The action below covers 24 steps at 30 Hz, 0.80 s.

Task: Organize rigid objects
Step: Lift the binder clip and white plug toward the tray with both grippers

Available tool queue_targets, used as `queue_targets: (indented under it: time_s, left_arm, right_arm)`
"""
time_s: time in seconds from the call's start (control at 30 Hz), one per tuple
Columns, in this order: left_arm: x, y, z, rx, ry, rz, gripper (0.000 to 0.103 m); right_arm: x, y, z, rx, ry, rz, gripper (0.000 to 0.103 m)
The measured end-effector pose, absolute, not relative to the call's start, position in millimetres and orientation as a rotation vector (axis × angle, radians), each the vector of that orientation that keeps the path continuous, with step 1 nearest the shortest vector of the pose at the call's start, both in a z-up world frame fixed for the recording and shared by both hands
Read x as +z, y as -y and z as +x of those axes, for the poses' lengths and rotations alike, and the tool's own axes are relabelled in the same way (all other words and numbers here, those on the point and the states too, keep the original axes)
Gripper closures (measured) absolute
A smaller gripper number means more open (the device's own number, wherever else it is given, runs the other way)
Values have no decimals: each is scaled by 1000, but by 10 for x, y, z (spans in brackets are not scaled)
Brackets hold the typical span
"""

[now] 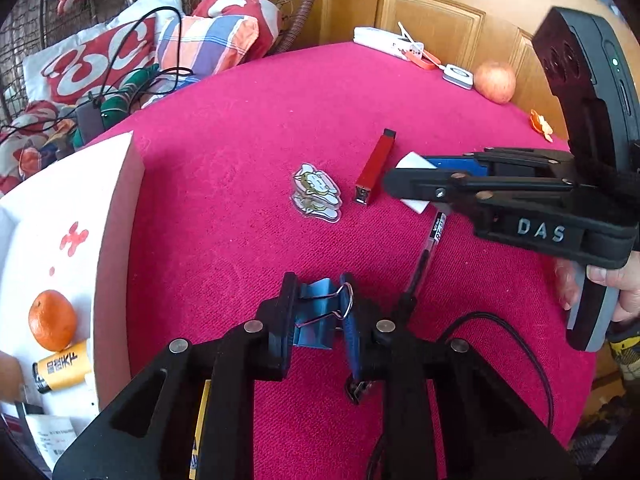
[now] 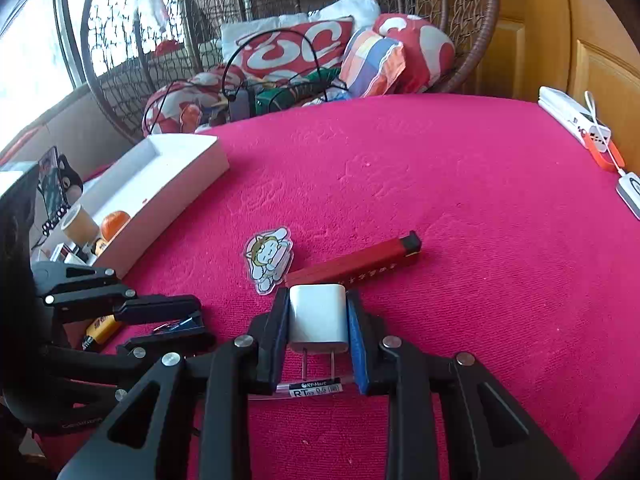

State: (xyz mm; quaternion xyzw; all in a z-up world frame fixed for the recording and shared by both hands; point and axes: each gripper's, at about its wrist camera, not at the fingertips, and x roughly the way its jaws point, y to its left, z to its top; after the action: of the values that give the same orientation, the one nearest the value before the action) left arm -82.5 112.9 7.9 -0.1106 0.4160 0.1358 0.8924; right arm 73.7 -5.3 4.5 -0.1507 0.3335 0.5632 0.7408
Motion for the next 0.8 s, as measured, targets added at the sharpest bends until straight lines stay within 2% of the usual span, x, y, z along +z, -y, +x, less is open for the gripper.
queue_targets:
  time_s: [0.33,0.8]
  left_arm:
    - [492,-1192,-1159,304,-701,-331,83]
    - [958,-1515,-1785,416,-512,-417,83]
  right_arm:
    - [516,355,623,1294,-649,-161,77]
    - [896,163,171,1383,-537,-187,77]
